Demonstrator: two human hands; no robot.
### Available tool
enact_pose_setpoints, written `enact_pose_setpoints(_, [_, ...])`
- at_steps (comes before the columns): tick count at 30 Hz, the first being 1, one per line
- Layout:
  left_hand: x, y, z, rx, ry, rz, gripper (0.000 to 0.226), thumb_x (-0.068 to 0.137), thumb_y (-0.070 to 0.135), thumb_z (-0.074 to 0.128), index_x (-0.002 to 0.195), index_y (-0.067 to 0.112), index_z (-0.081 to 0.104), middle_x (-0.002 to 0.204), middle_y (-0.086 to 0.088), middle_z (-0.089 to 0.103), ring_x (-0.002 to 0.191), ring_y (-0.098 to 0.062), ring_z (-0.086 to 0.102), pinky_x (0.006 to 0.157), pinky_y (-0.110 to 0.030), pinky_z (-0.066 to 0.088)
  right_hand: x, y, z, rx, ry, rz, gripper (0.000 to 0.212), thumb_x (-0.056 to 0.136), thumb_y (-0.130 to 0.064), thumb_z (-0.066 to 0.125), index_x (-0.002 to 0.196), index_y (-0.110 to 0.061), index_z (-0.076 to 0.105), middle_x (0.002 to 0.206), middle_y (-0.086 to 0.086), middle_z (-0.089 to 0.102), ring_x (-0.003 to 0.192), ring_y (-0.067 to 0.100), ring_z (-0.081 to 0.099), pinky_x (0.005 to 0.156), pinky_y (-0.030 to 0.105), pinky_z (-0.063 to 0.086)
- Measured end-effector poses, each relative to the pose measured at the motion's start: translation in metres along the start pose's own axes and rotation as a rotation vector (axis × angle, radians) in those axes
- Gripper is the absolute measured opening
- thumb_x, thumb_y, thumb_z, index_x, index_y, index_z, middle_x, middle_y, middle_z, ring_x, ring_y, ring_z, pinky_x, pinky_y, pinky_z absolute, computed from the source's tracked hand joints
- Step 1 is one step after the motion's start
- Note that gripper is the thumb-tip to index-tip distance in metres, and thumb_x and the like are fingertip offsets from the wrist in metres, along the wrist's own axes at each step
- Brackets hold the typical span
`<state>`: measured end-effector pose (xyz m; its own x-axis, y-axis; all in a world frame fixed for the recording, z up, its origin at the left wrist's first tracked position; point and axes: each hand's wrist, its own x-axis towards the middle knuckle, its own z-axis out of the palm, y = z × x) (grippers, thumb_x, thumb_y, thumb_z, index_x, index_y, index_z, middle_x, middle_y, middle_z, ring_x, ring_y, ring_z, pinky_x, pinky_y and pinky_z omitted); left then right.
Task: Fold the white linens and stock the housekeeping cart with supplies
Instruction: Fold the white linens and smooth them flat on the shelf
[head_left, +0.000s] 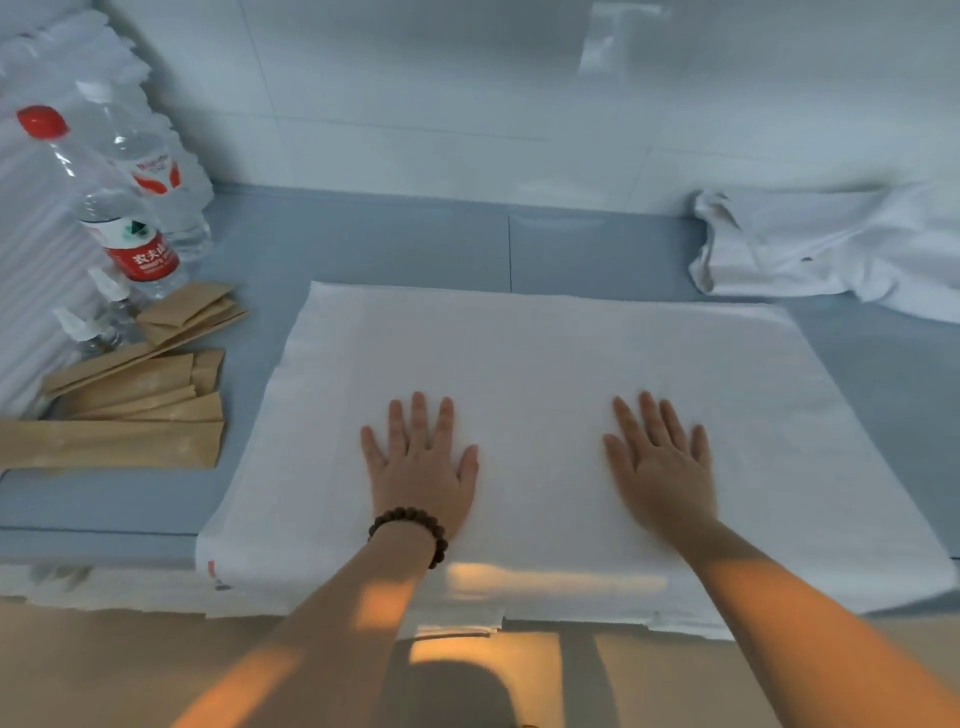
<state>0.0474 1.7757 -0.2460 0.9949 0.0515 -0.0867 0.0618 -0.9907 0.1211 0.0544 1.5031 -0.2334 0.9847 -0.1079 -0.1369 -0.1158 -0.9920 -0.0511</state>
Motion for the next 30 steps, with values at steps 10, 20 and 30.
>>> enact_pose_setpoints(10, [-0.002, 0.063, -0.015, -0.066, -0.199, -0.053, 0.064, 0.098, 0.049, 0.013, 0.152, 0.025, -0.011, 0.159, -0.006, -0.018, 0.144, -0.037, -0.017, 0.111, -0.066, -0.004, -0.032, 0.095, -0.007, 0.06, -0.029, 0.313, 0.057, 0.096, -0.057, 0.008, 0.149, -0.042, -0.006, 0.161, -0.005, -0.007, 0.148, 0.019, -0.008, 0.117, 0.052, -0.003])
enact_pose_setpoints(20, [-0.016, 0.18, 0.012, 0.014, -0.169, 0.259, 0.063, 0.093, 0.061, 0.007, 0.148, 0.039, -0.013, 0.159, 0.002, -0.02, 0.142, -0.035, -0.024, 0.099, -0.072, -0.019, -0.01, 0.093, -0.005, 0.056, -0.004, 0.091, 0.056, 0.097, -0.056, 0.011, 0.149, -0.043, -0.007, 0.16, -0.01, -0.011, 0.147, 0.015, -0.013, 0.114, 0.055, -0.009])
enact_pose_setpoints(30, [0.011, 0.205, 0.013, 0.042, -0.102, 0.112, 0.068, 0.085, 0.07, -0.003, 0.146, 0.043, -0.019, 0.159, 0.002, -0.02, 0.143, -0.035, -0.021, 0.097, -0.077, -0.009, 0.015, 0.211, -0.023, 0.029, -0.031, 0.251, 0.058, 0.098, -0.055, 0.015, 0.151, -0.037, 0.0, 0.161, -0.005, -0.005, 0.148, 0.017, -0.006, 0.117, 0.052, -0.001])
